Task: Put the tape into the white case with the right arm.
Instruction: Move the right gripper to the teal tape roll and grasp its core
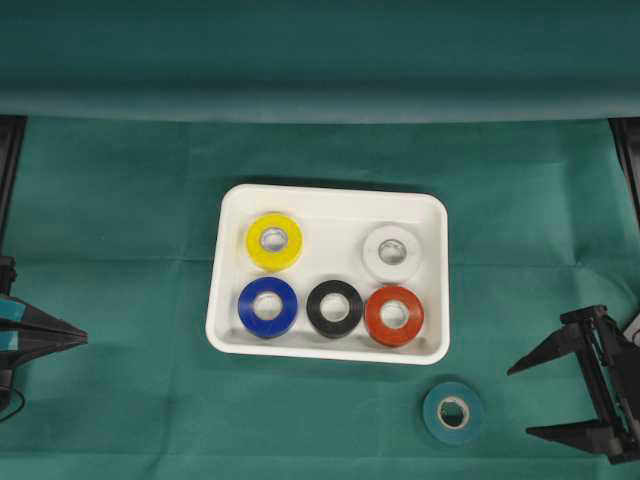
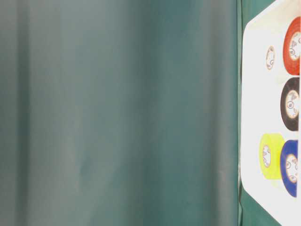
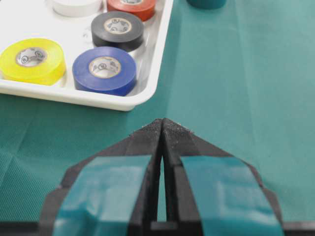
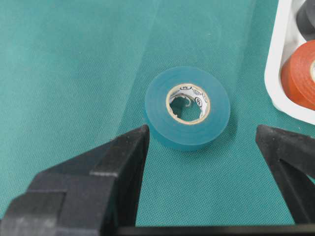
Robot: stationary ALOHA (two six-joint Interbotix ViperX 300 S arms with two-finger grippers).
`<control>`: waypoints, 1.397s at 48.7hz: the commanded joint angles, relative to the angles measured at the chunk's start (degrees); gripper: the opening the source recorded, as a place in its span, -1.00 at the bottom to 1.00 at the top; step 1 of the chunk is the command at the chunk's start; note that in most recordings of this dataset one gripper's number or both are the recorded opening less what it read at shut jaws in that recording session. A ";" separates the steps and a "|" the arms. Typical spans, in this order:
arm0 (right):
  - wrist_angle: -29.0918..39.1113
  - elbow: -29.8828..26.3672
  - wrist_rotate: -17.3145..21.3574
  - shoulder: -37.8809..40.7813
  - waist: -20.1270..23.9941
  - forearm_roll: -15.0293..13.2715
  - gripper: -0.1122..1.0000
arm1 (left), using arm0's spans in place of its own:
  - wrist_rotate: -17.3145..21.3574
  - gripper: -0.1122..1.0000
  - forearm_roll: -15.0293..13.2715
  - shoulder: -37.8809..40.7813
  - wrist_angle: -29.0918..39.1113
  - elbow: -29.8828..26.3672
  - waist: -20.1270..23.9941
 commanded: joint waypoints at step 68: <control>-1.32 -14.77 -0.09 29.71 3.87 -0.26 0.21 | -0.09 -0.80 -0.09 0.44 -0.53 -0.70 0.18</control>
